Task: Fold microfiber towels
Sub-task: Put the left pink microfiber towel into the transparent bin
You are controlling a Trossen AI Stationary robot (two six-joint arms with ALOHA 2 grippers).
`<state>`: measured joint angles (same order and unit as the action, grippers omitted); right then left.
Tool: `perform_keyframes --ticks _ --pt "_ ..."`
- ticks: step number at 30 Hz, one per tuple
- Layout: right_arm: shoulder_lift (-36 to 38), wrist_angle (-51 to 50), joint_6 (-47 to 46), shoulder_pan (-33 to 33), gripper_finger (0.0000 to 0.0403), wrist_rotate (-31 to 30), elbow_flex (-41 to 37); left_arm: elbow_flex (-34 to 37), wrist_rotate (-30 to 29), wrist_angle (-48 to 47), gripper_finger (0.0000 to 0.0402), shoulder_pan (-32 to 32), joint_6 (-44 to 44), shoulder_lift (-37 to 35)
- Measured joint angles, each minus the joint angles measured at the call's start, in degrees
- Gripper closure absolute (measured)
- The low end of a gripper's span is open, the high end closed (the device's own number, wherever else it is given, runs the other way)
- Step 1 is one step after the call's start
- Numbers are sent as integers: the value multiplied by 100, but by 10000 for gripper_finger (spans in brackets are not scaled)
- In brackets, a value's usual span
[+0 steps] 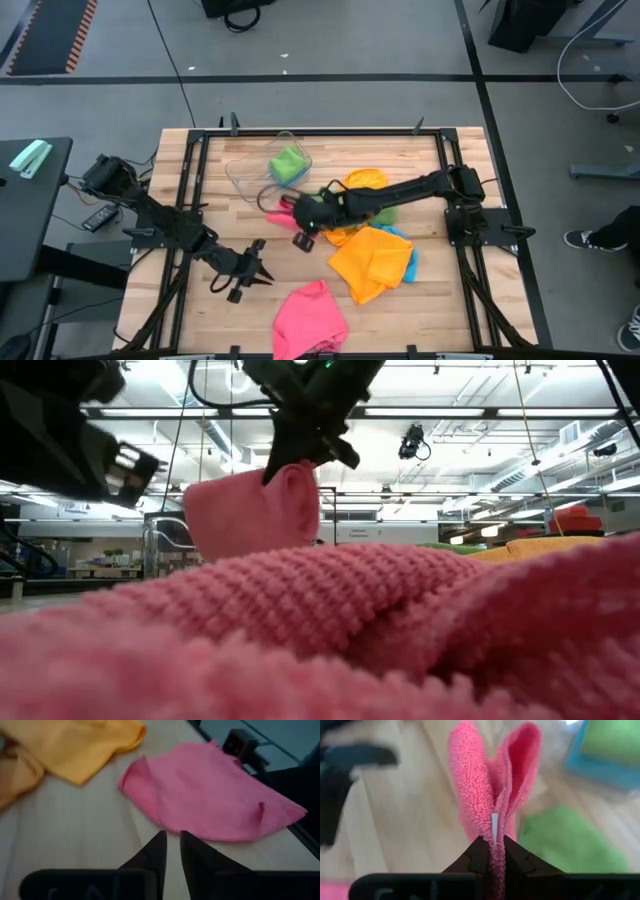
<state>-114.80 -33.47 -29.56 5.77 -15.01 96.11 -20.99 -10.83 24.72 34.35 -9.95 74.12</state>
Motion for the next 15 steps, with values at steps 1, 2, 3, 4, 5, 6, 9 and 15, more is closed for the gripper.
perform_keyframes --ticks 1,2,3,4,5,6,9,15 --pt "0 113 45 -77 361 7 -1 0 -6 0 349 6 59 -80" --pt "0 228 105 -147 361 5 -1 0 -8 11 353 6 148 -144" --pt "0 371 202 -219 361 7 -1 0 -17 12 357 4 187 -190" --pt "0 532 316 -300 361 9 -1 0 -28 16 361 2 230 -198" --pt "0 703 449 -378 361 9 -1 0 -30 -6 365 0 284 -193" --pt "0 873 588 -455 361 14 -1 0 -33 -36 368 -1 312 -188" --pt "0 1406 958 -728 361 16 -1 0 -237 -80 376 -9 365 -135" --pt "0 2309 1442 -1248 361 12 -1 0 -1361 -237 385 -24 982 -135"
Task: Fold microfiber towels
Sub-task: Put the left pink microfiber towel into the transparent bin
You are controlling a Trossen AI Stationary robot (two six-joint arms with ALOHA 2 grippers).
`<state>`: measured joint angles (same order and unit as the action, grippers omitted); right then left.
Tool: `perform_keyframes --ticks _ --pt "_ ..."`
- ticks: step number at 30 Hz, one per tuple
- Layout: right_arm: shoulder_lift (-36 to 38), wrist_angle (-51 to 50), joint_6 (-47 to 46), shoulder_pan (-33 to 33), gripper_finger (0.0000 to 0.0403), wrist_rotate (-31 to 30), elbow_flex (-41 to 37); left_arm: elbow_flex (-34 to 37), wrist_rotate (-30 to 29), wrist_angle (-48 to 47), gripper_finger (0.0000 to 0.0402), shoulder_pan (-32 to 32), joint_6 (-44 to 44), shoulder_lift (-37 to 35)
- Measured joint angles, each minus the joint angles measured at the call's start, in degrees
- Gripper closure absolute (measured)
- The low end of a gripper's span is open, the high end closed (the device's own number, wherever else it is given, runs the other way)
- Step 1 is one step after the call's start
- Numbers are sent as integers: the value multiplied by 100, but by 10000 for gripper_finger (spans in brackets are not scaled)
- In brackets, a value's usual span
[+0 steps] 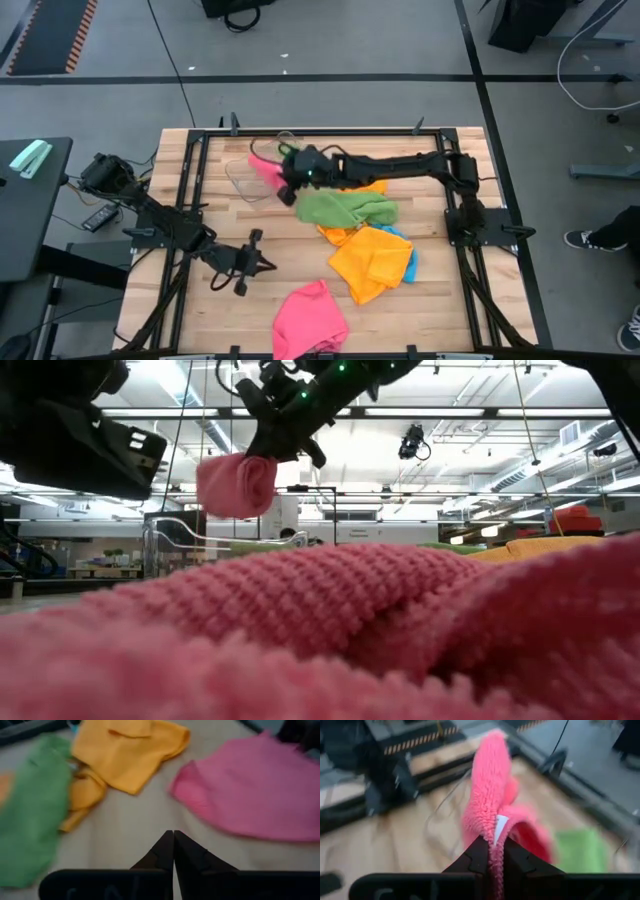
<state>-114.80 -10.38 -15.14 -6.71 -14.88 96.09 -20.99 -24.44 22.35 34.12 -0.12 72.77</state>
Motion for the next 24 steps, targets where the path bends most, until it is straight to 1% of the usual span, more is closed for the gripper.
perform_keyframes --ticks 4,7,11,15,18,21,23,24 --pt "0 133 22 -269 361 1 0 0 -475 79 383 -232 845 0" --pt "0 150 10 -425 361 8 0 -1 -543 201 380 -550 1224 0" --pt "0 184 -30 -571 361 193 0 0 -540 226 382 -930 1282 0" --pt "0 332 -134 -638 361 241 -2 0 -538 227 389 -1155 1283 0" --pt "-73 521 -257 -632 361 269 -2 0 -536 226 390 -1221 1332 -3" --pt "-251 702 -454 -573 361 316 -2 0 -538 199 388 -1191 1558 -20" --pt "-331 602 -558 -514 361 331 -24 2 -536 20 389 -1111 1643 -174" --pt "-398 789 -590 -480 361 335 -12 -4 -526 -37 390 -1087 1703 -266"
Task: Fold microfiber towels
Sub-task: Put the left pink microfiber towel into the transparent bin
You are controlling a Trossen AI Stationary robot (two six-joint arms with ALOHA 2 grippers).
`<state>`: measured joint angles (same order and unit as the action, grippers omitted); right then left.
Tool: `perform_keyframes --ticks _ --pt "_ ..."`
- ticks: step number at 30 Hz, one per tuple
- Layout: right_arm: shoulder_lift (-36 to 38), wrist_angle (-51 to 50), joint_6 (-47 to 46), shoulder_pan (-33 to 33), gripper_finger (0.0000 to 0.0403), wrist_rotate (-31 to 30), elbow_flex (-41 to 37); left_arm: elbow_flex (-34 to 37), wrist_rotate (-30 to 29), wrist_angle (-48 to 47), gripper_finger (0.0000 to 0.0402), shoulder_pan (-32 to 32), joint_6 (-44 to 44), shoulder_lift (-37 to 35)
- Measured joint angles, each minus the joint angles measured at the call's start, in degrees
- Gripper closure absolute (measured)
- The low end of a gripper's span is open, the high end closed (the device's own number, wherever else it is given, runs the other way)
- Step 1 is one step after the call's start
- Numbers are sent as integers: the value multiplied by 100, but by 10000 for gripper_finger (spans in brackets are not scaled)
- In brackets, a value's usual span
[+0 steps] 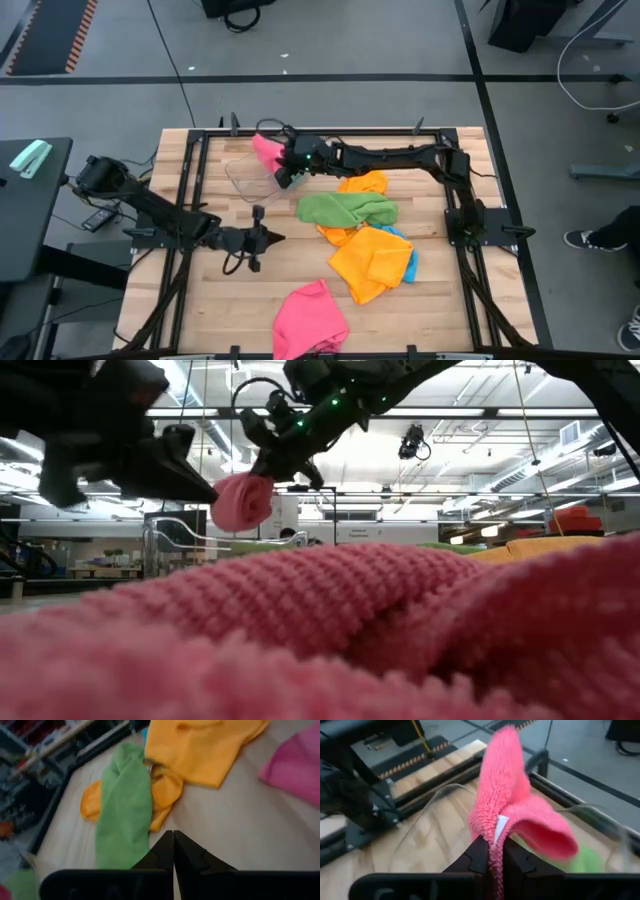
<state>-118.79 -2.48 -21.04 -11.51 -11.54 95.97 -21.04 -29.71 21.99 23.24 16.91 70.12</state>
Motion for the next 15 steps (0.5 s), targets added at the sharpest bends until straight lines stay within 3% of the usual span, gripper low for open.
perform_keyframes --ticks 5,10,15 --pt "-61 441 -109 160 361 1 10 66 -9 -593 394 105 31 -724" --pt "-82 590 -107 250 361 1 8 480 80 -615 381 146 28 -1530" --pt "-82 740 -107 269 361 -10 8 869 219 -613 394 176 27 -2354"
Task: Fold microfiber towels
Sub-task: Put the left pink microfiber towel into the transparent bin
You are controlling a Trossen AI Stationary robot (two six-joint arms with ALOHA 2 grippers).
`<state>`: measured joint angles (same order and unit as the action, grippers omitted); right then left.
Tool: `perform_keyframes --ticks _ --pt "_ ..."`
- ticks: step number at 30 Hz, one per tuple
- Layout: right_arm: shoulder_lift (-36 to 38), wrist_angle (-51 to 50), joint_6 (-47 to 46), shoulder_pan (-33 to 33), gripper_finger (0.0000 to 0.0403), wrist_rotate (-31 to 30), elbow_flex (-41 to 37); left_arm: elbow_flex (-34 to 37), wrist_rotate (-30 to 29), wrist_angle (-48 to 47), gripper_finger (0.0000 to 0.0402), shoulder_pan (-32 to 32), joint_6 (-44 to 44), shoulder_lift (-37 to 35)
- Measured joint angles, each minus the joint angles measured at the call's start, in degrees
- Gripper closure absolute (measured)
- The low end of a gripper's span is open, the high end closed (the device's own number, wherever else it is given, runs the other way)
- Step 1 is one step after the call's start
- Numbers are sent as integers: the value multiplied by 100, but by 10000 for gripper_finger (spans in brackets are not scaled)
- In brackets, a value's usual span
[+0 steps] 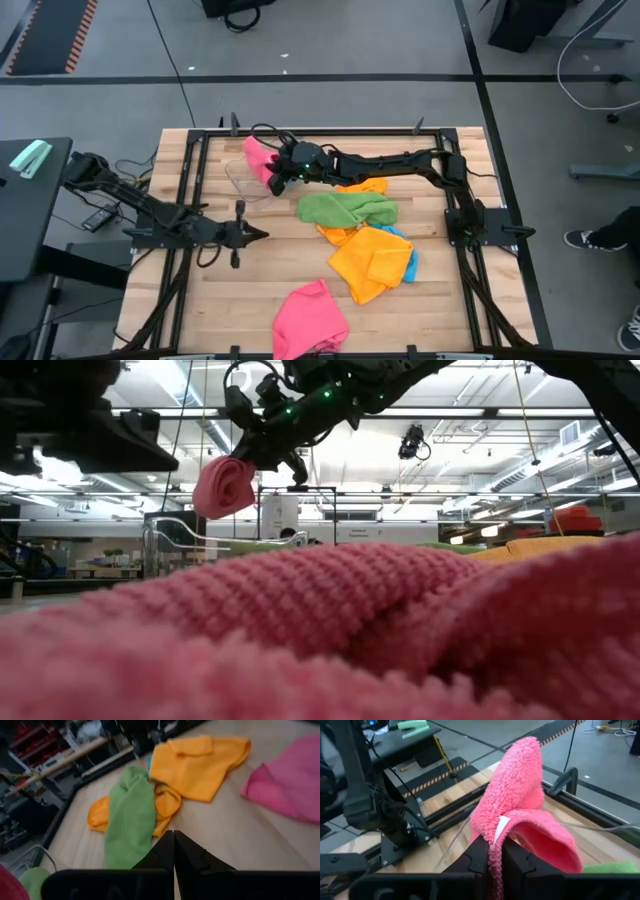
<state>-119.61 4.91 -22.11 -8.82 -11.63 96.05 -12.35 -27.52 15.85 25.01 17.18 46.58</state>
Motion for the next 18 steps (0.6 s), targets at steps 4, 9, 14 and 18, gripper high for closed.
perform_keyframes --ticks 4,9,14,18 --pt "2 -12 42 14 361 -8 0 181 34 -124 390 31 -30 -615" --pt "2 -53 76 -60 361 -9 0 265 34 -395 376 31 -137 -1167" --pt "2 -232 112 -159 361 -26 0 265 36 -622 390 29 -135 -1501" --pt "2 -195 105 -183 361 -24 0 265 30 -761 395 29 -82 -1711"
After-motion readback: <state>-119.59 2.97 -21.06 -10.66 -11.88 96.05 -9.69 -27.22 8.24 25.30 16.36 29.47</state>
